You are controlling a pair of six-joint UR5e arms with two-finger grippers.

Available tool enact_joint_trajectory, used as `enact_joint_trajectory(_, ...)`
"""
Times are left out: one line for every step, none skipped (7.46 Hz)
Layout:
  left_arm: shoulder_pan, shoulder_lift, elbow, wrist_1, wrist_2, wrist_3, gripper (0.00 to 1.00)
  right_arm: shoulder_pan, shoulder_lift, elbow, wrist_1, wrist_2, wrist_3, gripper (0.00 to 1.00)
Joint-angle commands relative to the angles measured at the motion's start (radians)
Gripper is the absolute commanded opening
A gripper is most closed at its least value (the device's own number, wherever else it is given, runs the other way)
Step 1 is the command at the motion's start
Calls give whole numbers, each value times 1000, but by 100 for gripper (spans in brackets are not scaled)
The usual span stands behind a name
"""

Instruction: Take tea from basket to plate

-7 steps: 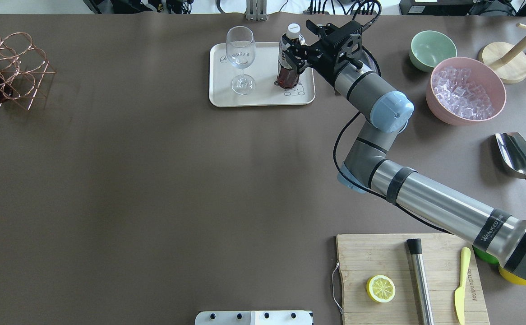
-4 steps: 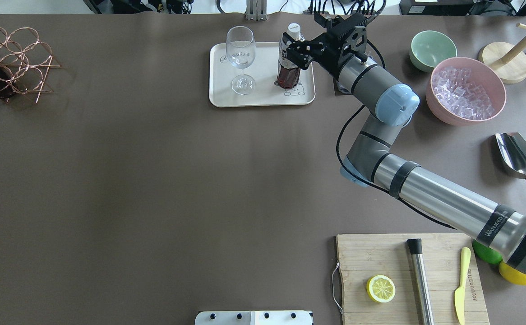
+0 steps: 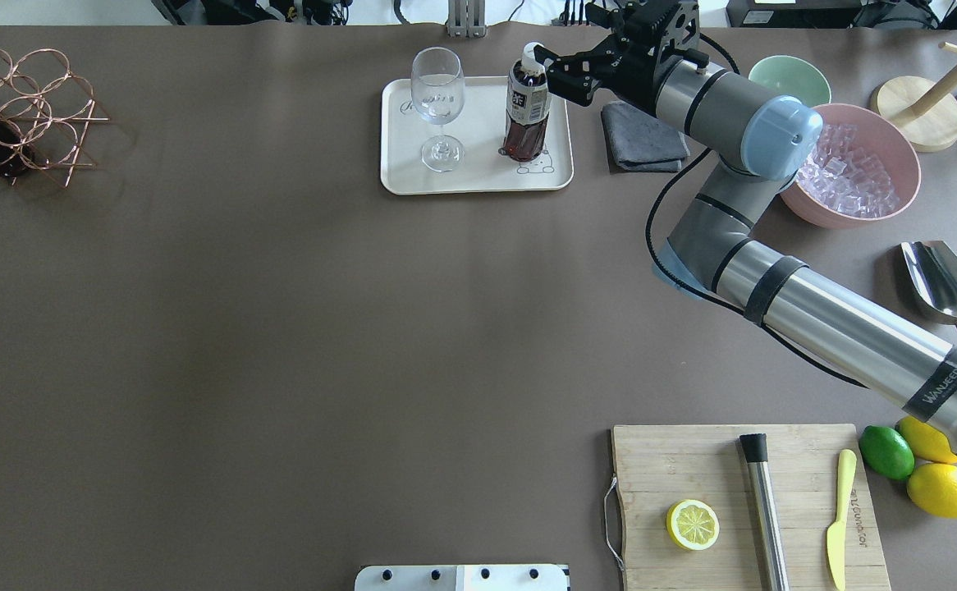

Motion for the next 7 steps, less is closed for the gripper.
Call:
enact_joint_trajectory(-149, 85, -246, 273, -67, 413, 99, 88, -34, 51, -112, 234, 9, 100)
enact_joint_trajectory(-152, 178, -381, 303, -75, 549, 99, 109, -43, 53, -150, 323, 44, 100)
enact_joint_trajectory(-148, 275, -490, 305, -72, 659, 99, 132, -57, 57, -198, 416, 50, 100)
enact_joint_trajectory(-145, 337, -546, 300, -70, 739, 99, 157, -61, 59, -242, 499, 71, 100)
enact_joint_trajectory(-137, 354, -554, 302, -75, 862, 99, 187, -70, 85, -334, 603, 103, 100)
enact_joint_trajectory(-66, 357, -551, 302, -76, 992, 99, 212, -98, 115, -437, 688, 107, 100)
enact_joint_trajectory(25, 392, -547, 299, -78, 1106, 99, 241, -157, 172, -567, 755, 107, 100)
